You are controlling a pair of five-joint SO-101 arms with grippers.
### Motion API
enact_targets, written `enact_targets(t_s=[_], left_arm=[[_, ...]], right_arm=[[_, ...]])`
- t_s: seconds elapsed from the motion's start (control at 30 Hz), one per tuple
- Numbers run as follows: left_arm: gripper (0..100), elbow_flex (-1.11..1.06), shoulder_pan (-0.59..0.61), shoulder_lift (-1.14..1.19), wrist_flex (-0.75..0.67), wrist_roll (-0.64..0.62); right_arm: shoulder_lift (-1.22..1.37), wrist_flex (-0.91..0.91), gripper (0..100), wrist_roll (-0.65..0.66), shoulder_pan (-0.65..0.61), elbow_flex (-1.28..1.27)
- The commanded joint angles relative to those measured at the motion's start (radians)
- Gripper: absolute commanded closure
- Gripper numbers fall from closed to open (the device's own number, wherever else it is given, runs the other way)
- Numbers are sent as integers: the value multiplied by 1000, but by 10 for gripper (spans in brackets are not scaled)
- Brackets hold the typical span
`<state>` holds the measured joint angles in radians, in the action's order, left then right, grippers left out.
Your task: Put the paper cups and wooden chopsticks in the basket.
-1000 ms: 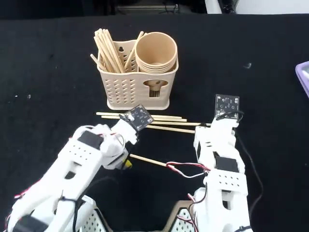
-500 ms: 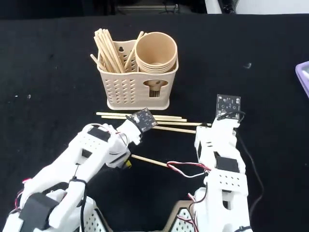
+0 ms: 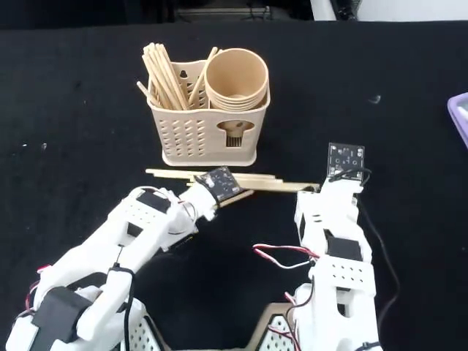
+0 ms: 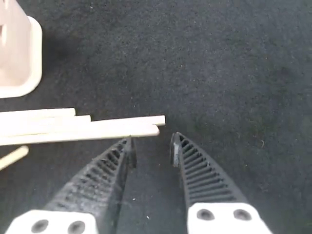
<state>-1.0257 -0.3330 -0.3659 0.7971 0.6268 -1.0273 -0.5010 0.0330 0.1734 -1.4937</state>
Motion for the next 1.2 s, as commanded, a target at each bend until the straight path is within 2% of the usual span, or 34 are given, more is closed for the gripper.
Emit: enact_targets(t_s=[0.0,0.13,0.43,0.57,0.73,0.83,0.97,1.07,1.17], left_arm=[[971,62,-31,-2,118,54],[970,130,-77,-2,292,138],[970,259,-114,-49,523,150],[970,280,-104,-221,589,150],[970,268,-104,-557,663,141],[970,249,-104,-761,657,86],[970,278,-104,-973,643,-18],[970,275,-59,-1071,517,-66],[970,249,48,-1099,307,-193]], right_arm=[[-42,25,874,0,9,21],[-42,25,874,0,11,21],[-42,26,874,-3,15,21],[-42,26,874,-8,21,21],[-42,26,883,-34,57,25],[-42,26,990,-38,58,28],[-42,26,988,-41,58,27],[-42,26,986,-41,57,27],[-42,26,986,-41,55,27]])
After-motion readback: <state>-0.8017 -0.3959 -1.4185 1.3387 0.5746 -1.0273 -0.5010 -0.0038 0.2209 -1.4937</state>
